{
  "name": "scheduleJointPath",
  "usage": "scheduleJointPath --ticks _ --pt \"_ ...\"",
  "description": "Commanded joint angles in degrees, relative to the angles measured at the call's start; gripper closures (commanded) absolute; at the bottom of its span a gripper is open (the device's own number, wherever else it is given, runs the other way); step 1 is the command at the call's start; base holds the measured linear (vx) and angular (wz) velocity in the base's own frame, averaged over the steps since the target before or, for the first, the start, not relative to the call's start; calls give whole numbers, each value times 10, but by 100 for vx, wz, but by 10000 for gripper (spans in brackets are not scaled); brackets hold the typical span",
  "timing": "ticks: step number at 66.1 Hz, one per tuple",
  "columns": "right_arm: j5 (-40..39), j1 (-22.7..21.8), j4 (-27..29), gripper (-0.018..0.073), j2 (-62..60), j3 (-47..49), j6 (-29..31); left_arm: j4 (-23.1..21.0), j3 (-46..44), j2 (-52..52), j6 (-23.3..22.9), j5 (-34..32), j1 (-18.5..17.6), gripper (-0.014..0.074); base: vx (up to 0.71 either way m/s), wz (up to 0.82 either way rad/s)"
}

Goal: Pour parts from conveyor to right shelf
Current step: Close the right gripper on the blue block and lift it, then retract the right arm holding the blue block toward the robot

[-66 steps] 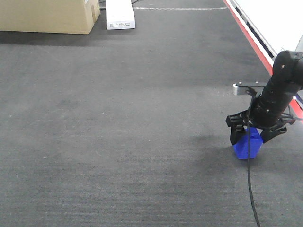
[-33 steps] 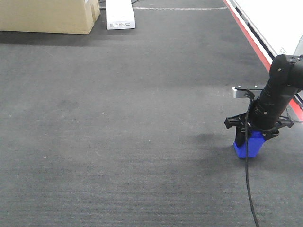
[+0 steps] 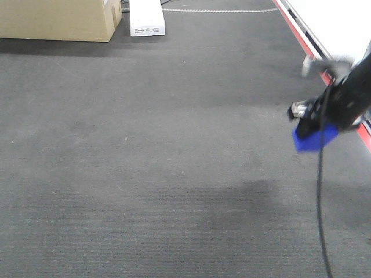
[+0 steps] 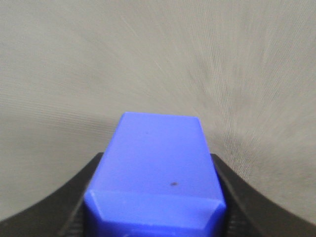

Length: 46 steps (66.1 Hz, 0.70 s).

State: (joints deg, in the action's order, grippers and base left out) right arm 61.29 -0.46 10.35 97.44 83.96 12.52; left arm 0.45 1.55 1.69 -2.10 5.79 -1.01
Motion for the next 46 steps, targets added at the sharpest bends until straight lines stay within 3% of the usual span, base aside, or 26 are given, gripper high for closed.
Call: scheduleJointPath --ticks 1,22,46 --pt "-44 -3 33 565 -92 -5 26 -5 -11 9 -5 -45 -4 602 0 0" --pt "-255 -3 55 564 -344 -241 38 -5 -11 9 -5 -45 -4 602 0 0" --pt "-390 -3 54 564 -551 -453 52 -5 -11 9 -5 -45 -4 602 0 0"
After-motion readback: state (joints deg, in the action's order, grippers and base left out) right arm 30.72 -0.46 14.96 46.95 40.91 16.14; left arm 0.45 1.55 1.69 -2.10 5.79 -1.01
